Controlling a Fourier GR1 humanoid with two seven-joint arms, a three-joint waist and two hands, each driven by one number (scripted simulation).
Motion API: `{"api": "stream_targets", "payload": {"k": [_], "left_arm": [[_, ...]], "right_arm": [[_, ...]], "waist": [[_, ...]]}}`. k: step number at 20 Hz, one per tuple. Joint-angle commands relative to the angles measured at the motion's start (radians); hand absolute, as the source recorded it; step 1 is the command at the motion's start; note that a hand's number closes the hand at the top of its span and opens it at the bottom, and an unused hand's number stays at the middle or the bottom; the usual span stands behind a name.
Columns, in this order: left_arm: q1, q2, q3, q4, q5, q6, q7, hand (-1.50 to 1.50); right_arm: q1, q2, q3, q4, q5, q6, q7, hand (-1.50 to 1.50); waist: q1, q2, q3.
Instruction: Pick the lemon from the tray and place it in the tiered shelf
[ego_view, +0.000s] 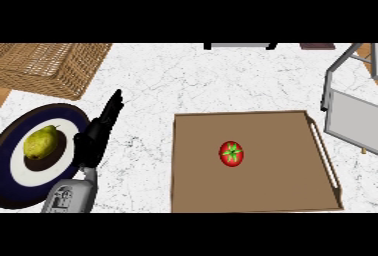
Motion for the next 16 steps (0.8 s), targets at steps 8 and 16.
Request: {"api": "stream_targets", "payload": {"k": [8, 16], "left_arm": [[0.003, -0.006, -0.004, -0.064, 0.014, -0.011, 0.052, 0.00], [0.036, -0.005, -0.025, -0.098, 0.005, -0.025, 0.058, 0.00]], "right_arm": [[0.085, -0.127, -0.049, 0.233, -0.001, -0.199, -0.156, 1.50], [0.064, -0.177, -0.050, 0.504, -0.016, -0.445, -0.327, 1.50]], "waist": [[0.003, 0.001, 0.001], [0.011, 0.002, 0.001]]}}
